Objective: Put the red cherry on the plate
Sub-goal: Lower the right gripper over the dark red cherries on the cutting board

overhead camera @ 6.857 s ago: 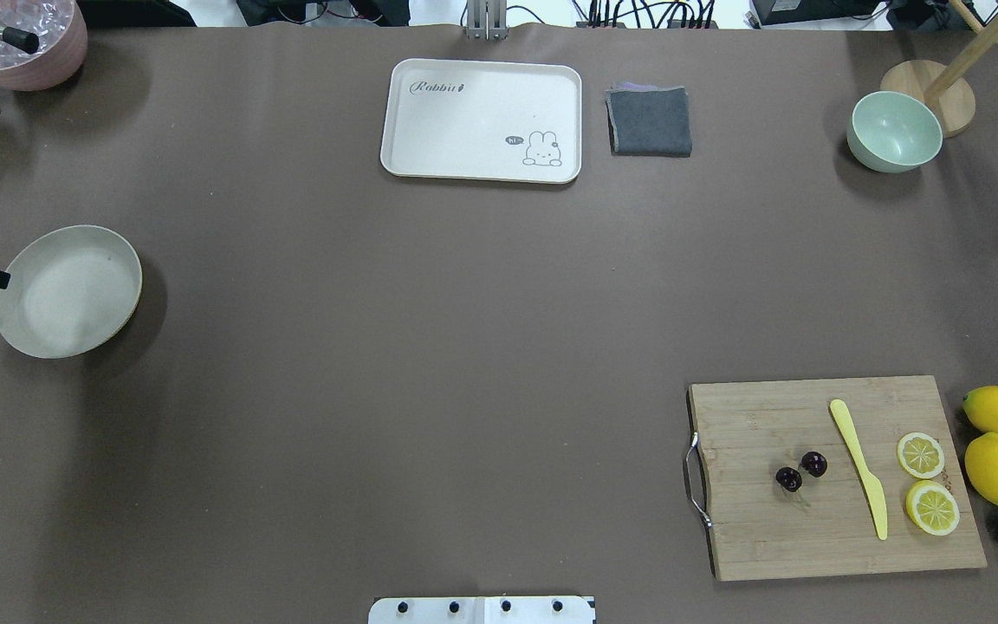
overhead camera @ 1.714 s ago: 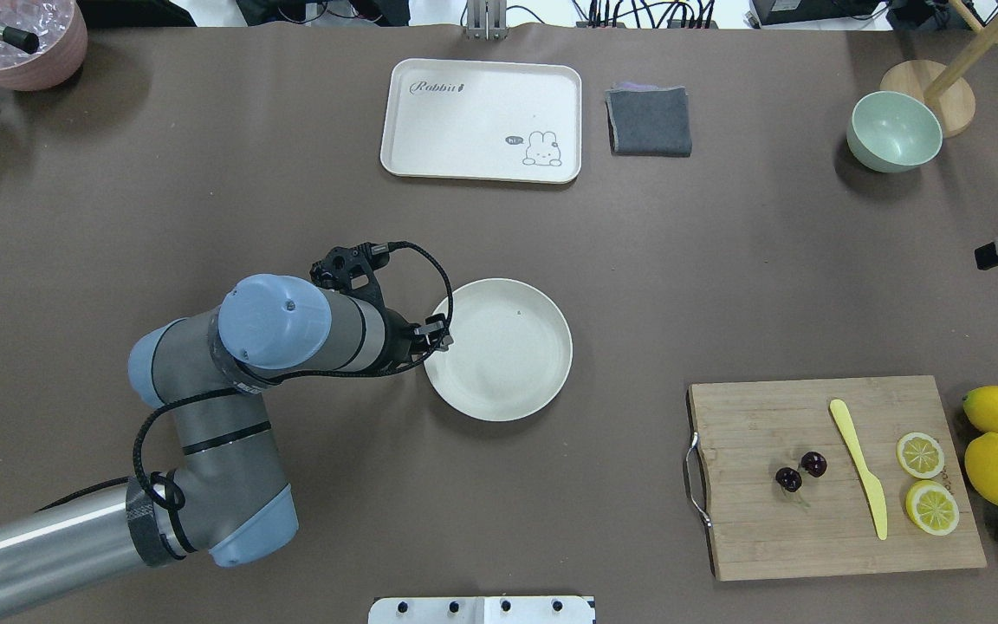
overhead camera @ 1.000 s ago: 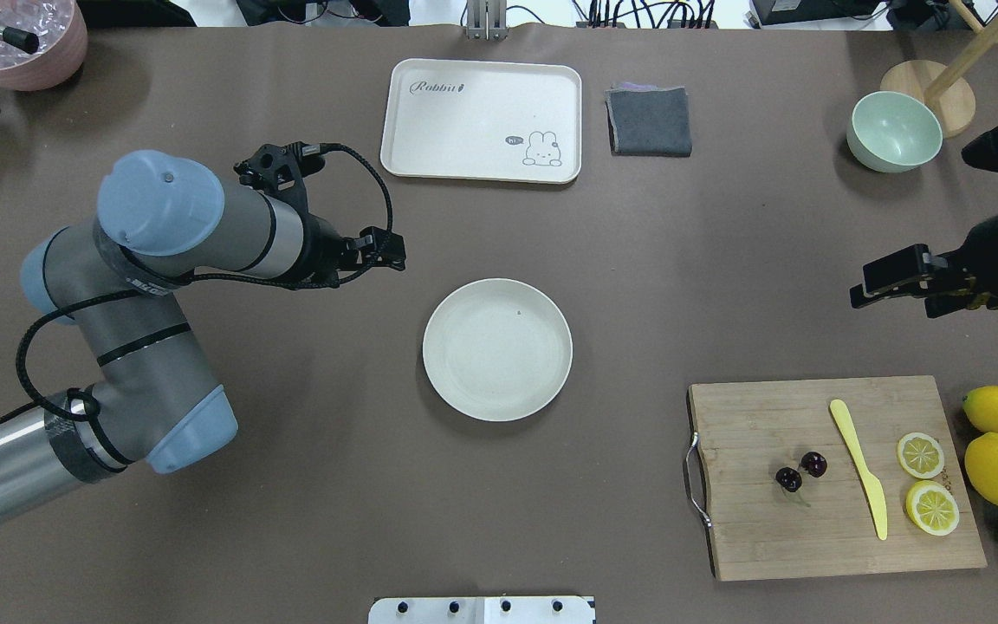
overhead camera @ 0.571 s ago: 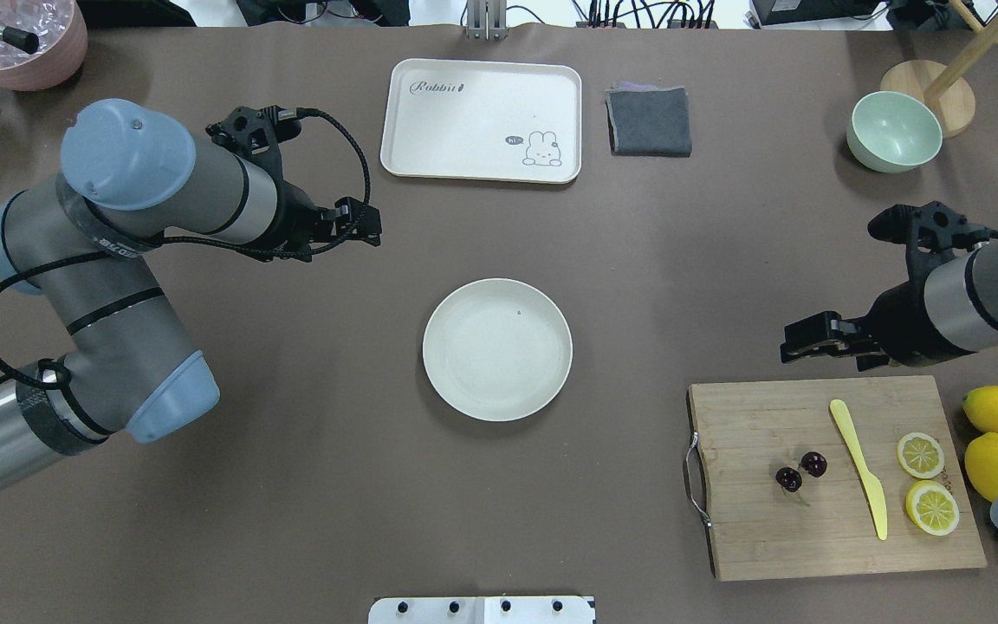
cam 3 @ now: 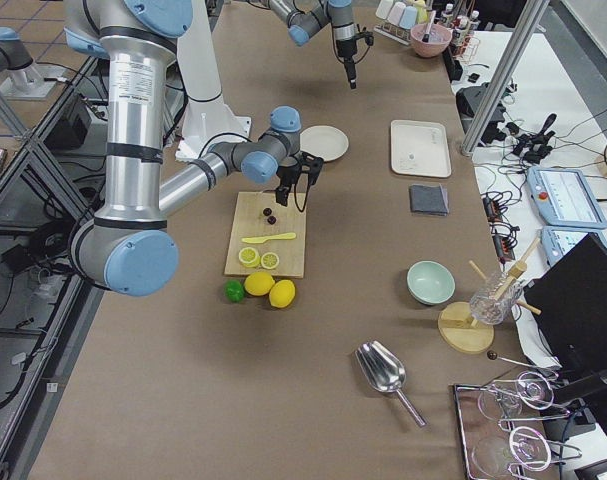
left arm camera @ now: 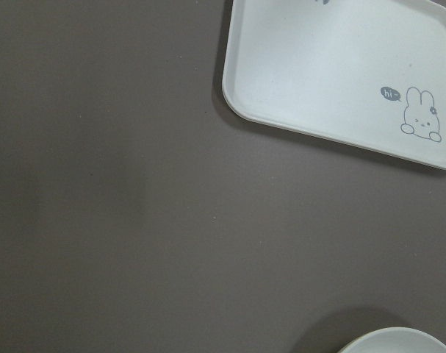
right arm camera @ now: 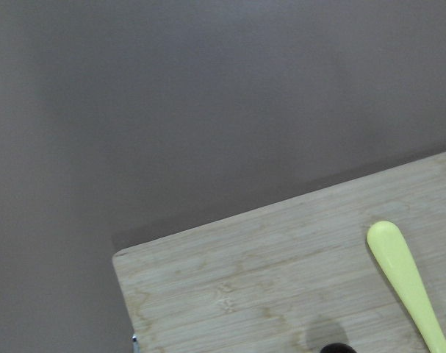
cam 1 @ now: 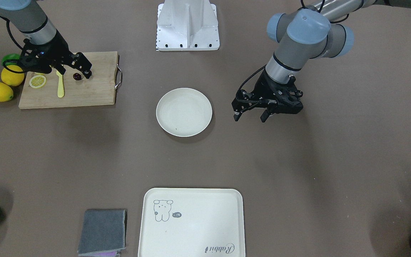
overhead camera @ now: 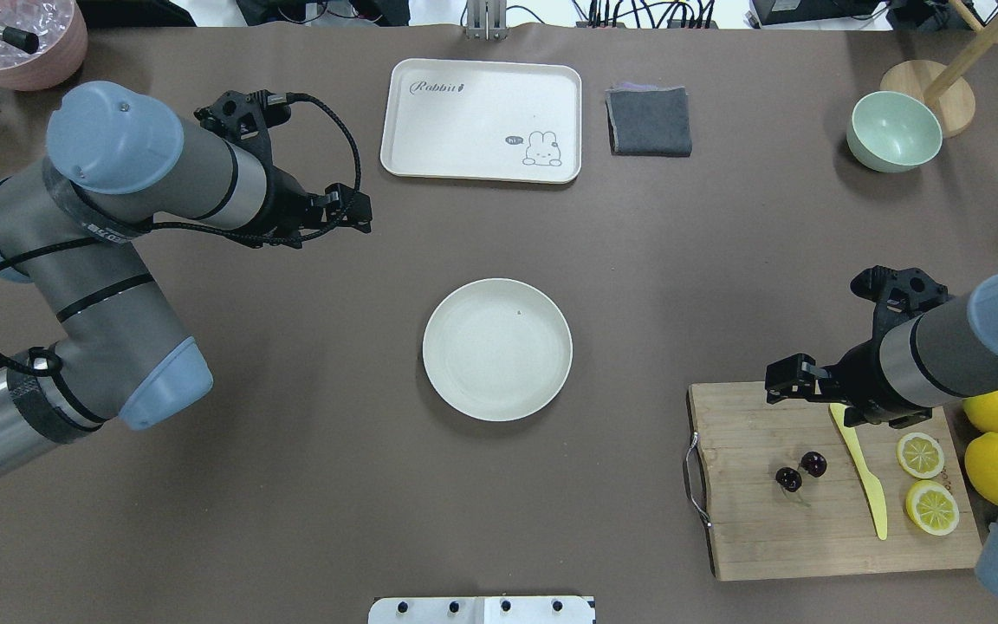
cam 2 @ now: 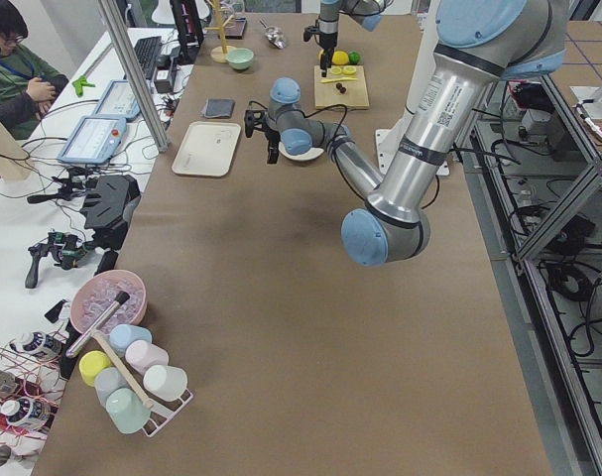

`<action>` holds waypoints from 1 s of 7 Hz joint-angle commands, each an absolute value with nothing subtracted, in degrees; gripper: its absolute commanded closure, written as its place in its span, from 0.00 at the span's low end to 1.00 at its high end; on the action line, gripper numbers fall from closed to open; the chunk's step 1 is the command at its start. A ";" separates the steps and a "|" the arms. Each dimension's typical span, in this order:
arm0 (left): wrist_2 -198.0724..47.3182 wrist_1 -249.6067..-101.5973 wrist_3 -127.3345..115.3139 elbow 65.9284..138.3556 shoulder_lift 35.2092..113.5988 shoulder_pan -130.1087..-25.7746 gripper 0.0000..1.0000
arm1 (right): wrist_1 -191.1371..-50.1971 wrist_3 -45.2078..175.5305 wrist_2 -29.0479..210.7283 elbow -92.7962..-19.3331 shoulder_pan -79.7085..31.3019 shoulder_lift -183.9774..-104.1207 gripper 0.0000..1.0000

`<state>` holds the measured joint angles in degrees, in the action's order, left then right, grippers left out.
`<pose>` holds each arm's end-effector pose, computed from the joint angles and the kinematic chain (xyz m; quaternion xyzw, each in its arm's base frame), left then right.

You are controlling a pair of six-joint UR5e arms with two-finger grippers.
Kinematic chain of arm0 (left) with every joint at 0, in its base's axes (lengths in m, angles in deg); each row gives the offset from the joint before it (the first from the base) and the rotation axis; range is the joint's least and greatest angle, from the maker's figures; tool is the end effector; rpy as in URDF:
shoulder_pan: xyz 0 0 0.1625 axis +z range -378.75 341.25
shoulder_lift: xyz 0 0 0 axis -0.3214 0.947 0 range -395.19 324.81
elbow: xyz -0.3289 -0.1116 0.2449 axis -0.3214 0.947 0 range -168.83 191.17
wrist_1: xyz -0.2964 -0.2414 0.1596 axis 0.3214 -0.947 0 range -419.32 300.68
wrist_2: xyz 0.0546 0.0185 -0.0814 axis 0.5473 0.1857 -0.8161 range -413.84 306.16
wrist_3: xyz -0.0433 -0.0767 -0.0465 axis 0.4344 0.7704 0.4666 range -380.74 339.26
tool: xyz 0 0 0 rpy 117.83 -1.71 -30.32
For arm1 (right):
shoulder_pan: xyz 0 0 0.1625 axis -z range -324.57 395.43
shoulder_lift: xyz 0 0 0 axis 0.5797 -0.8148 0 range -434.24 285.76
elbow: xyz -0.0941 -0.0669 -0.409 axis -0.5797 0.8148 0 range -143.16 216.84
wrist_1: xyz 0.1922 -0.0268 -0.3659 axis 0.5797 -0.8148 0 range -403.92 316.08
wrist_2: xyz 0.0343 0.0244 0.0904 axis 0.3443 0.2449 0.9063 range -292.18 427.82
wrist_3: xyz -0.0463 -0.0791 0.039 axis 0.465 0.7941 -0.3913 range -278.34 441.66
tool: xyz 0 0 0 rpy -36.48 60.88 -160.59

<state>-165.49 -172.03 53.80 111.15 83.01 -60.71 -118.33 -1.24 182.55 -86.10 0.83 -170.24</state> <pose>0.4102 -0.4989 0.2526 0.0971 0.5142 -0.1016 0.8461 -0.3100 -0.3251 0.4067 -0.0604 -0.4022 0.1409 0.9026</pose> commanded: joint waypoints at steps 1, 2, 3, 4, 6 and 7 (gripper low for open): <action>-165.46 -172.00 53.79 111.11 83.02 -61.37 0.02 | -117.58 -6.98 180.50 -85.85 4.47 -172.50 0.00; -165.38 -172.00 53.88 111.02 82.94 -61.37 0.02 | -117.57 -11.20 176.14 -85.33 9.19 -172.50 0.00; -165.38 -172.00 53.79 110.93 82.93 -61.46 0.02 | -116.01 -12.54 174.62 -85.15 10.54 -172.42 0.00; -165.38 -172.00 53.79 110.93 82.93 -61.63 0.02 | -115.64 -12.56 174.52 -84.89 10.82 -172.50 0.00; -165.29 -172.00 53.88 110.75 82.93 -61.55 0.02 | -115.64 -12.38 173.91 -82.70 10.82 -172.50 0.02; -165.20 -172.00 53.97 110.84 82.85 -61.46 0.02 | -115.55 -12.12 173.55 -82.51 10.73 -172.59 0.02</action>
